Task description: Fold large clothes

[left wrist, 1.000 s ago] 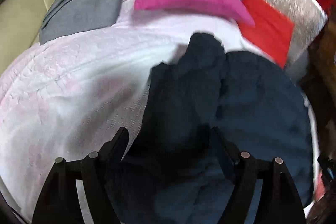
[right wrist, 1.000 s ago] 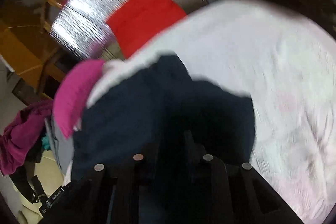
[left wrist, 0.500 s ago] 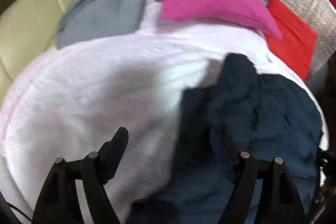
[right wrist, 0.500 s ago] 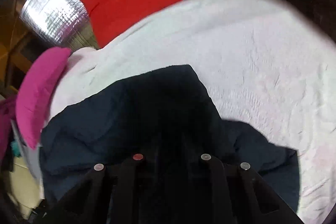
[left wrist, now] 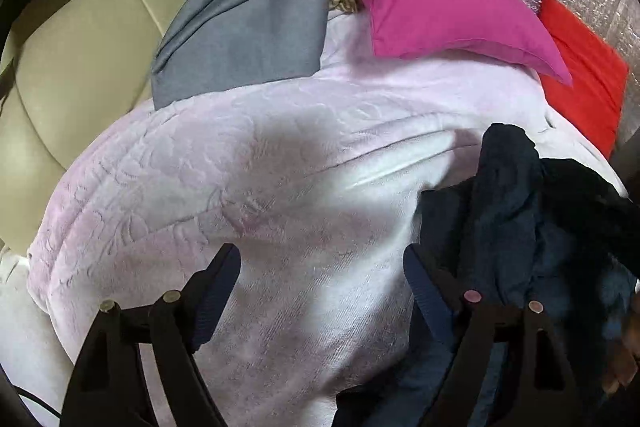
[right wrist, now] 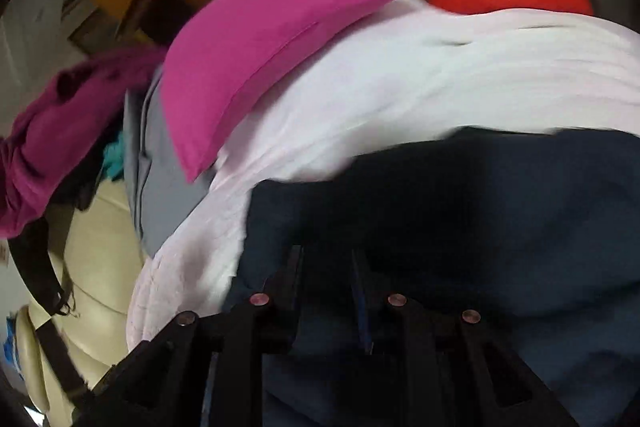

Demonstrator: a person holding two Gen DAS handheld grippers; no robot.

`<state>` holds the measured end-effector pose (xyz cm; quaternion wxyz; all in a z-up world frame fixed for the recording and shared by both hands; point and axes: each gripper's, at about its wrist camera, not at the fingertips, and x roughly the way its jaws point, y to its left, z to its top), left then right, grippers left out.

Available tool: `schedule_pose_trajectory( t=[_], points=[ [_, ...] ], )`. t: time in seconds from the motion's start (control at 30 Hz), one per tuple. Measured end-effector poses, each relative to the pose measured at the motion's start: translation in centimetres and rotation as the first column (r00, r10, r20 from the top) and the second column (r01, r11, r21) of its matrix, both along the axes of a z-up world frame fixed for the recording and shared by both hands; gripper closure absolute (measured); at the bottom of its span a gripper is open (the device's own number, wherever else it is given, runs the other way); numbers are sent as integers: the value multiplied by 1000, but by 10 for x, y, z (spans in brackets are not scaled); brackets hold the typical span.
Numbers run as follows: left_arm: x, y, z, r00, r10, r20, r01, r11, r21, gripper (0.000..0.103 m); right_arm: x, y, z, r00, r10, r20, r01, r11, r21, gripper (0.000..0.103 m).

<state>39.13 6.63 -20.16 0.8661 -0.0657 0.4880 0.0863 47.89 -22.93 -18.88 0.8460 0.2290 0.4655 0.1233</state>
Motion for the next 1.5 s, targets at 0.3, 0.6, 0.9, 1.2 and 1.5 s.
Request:
schedule_pose_trajectory(
  t=[0.3,0.6,0.9,1.2,1.5],
  points=[
    [-1,-8,6,995,-93,27,92,995,50,19,39,22,-49,991,-43,-125,46,999,21,77],
    [-8,-29,5,985,-173,27,174,984,-47,19,-56,-103,23,955,-265,133,262,964,43,39],
    [-1,-60,-18,980,-191,-62,192,981,20,19,-89,-256,-9,860,-510,-2,509,857,-81,71],
    [-4,-71,-17,974,-217,-63,223,969,107,19,-110,-283,-37,843,-538,-34,537,843,-29,71],
    [-27,-76,-4,949,-316,-3,315,944,102,19,-223,-245,-9,906,-420,50,420,908,11,72]
  ],
)
